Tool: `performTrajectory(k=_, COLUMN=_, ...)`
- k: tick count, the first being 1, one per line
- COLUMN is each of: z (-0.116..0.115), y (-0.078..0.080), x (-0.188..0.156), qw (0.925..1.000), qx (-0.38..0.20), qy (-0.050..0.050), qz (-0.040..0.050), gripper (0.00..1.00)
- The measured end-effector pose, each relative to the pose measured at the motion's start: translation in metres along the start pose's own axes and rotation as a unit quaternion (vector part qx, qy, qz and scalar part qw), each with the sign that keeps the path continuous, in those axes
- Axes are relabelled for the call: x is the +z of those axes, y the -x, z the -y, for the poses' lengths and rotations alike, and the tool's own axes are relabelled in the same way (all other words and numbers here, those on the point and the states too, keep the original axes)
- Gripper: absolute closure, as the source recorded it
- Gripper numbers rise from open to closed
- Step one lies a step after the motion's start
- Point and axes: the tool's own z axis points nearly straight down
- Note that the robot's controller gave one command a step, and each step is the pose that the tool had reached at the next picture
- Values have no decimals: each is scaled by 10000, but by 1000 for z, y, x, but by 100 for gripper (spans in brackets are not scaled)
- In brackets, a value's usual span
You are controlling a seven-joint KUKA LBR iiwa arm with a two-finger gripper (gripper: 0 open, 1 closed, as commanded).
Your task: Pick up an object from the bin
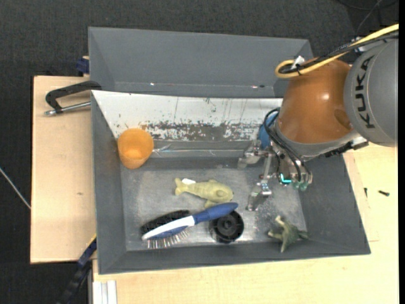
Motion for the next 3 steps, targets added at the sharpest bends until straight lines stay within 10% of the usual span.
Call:
performTrajectory(k=1, z=-47, y=-4, x=76, qw=9927, qx=-1207, qy=-28, qz=54, gripper=0)
performTrajectory(k=2, z=-47, y=-9, x=78, qw=9924, qx=-1227, qy=-35, qz=-51, gripper=100)
performTrajectory(k=3, z=-52, y=-28, x=-72, qw=9897, qx=-1429, qy=-11, qz=90, gripper=100)
